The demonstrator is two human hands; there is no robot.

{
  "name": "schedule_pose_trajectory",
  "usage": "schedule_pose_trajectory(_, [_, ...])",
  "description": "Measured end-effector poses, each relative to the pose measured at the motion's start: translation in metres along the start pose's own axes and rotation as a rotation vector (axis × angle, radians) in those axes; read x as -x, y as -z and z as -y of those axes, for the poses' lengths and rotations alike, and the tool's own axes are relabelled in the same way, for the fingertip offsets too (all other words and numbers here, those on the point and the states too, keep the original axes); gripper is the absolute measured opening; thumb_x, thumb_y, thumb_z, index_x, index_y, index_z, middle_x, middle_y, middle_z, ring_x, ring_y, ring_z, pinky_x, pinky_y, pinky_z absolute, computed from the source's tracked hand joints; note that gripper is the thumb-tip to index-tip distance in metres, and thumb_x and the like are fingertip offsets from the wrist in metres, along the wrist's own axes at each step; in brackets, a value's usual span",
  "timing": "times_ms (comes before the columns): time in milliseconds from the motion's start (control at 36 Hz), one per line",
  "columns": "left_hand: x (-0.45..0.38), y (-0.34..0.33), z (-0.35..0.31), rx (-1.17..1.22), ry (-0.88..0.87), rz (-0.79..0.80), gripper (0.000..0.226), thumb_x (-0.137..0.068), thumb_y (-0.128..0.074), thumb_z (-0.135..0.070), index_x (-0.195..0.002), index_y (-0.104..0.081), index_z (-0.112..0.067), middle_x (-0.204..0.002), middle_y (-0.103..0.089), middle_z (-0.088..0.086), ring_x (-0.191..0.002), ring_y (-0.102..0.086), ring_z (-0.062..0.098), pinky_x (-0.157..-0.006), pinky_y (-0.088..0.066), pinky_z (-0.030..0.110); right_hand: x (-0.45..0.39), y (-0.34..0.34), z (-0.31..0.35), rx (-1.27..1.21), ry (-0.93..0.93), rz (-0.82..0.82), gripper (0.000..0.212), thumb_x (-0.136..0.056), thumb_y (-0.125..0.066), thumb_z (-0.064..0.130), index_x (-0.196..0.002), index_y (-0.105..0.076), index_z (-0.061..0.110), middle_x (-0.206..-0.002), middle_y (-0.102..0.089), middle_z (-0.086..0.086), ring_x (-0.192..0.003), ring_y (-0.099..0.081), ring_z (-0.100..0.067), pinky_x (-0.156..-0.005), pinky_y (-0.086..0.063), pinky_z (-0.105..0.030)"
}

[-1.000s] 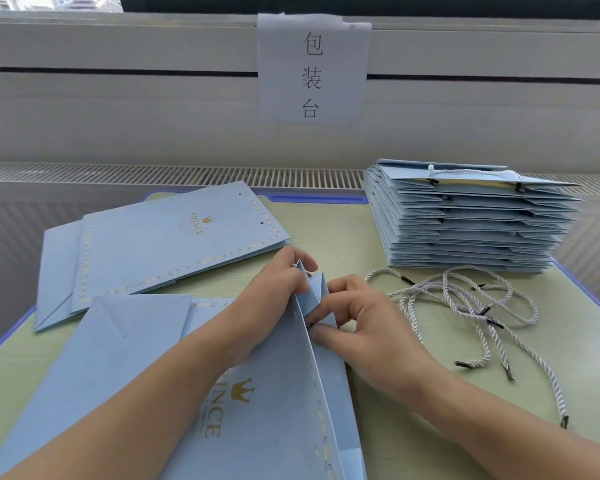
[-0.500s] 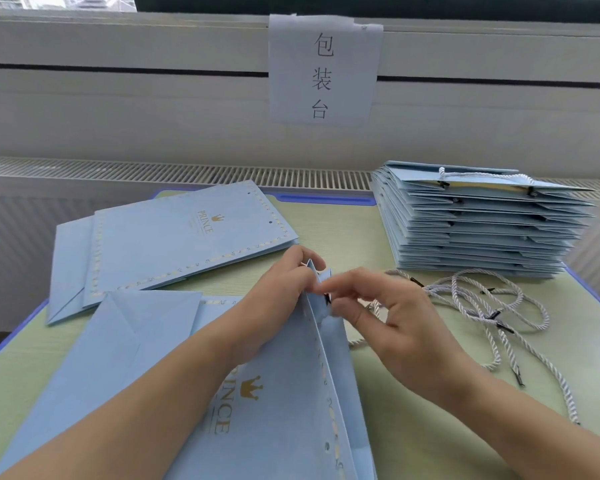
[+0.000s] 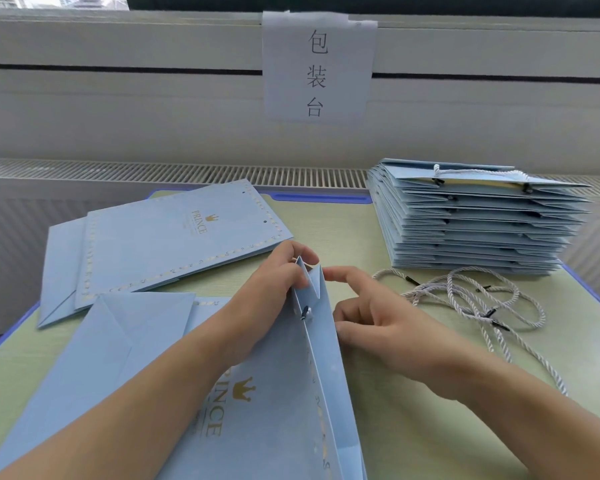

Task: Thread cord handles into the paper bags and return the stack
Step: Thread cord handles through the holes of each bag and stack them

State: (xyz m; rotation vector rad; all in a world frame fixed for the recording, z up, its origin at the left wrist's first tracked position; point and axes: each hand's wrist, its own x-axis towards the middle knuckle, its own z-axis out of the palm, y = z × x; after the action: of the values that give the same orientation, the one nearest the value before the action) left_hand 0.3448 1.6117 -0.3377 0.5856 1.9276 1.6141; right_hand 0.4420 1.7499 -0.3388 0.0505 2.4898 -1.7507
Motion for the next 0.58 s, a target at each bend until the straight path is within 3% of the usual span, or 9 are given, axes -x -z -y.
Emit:
schedule_pose_trajectory(83, [0.000,0.000,0.001,-0.009,-0.002,0.001,0.030,-0.058,-0.041,-0.028,-0.083,-0.057,-0.034,-0.091,-0.053,0.002,-0.083,-0.053,0.022,-0.074,-0.043,0.036,0.001,0.007,0.002,0.055,-0.023,-0.035,0.045,-0.093,-0.048,0.004,-0.125,-0.043,0.035,-0.063,-0.055,0.007,-0.067,-0.046,-0.014,-0.066,-0.035,-0.035])
schedule_pose_trajectory(222, [-0.001,0.000,0.002,-0.061,-0.011,-0.012,0.029,-0.059,-0.041,-0.029,-0.081,-0.057,-0.037,-0.099,-0.053,-0.002,-0.093,-0.051,0.022,-0.080,-0.041,0.039,0.004,0.024,0.005,0.175,-0.059,-0.101,0.034,-0.095,-0.039,0.002,-0.114,-0.050,0.027,-0.049,-0.047,0.008,-0.056,-0.043,-0.013,-0.061,-0.040,-0.030])
schedule_pose_trajectory(389, [0.000,-0.001,0.001,-0.120,-0.028,-0.034,0.039,-0.060,-0.038,-0.029,-0.095,-0.056,-0.029,-0.097,-0.051,-0.006,-0.090,-0.047,0.016,-0.078,-0.037,0.035,0.007,0.037,0.007,0.318,-0.053,-0.115,0.017,-0.098,-0.045,0.013,-0.101,-0.056,0.025,-0.046,-0.046,0.009,-0.048,-0.034,-0.011,-0.051,-0.032,-0.025])
schedule_pose_trajectory(528, [0.000,-0.003,-0.001,-0.105,-0.005,-0.026,0.040,-0.058,-0.040,-0.027,-0.091,-0.063,-0.028,-0.088,-0.057,-0.007,-0.083,-0.053,0.015,-0.074,-0.042,0.032,0.011,0.055,0.014,0.128,-0.023,-0.094,0.003,-0.089,-0.062,0.011,-0.092,-0.062,0.012,-0.044,-0.037,0.007,-0.043,-0.028,-0.009,-0.046,-0.025,-0.021])
schedule_pose_trajectory(583, [0.000,-0.003,-0.001,-0.100,-0.006,-0.024,0.043,-0.058,-0.040,-0.026,-0.092,-0.066,-0.026,-0.086,-0.059,-0.005,-0.079,-0.055,0.015,-0.072,-0.043,0.030,0.012,0.066,0.016,0.000,-0.011,-0.099,0.016,-0.078,-0.072,0.017,-0.089,-0.064,0.009,-0.048,-0.038,0.004,-0.042,-0.028,-0.007,-0.041,-0.025,-0.015])
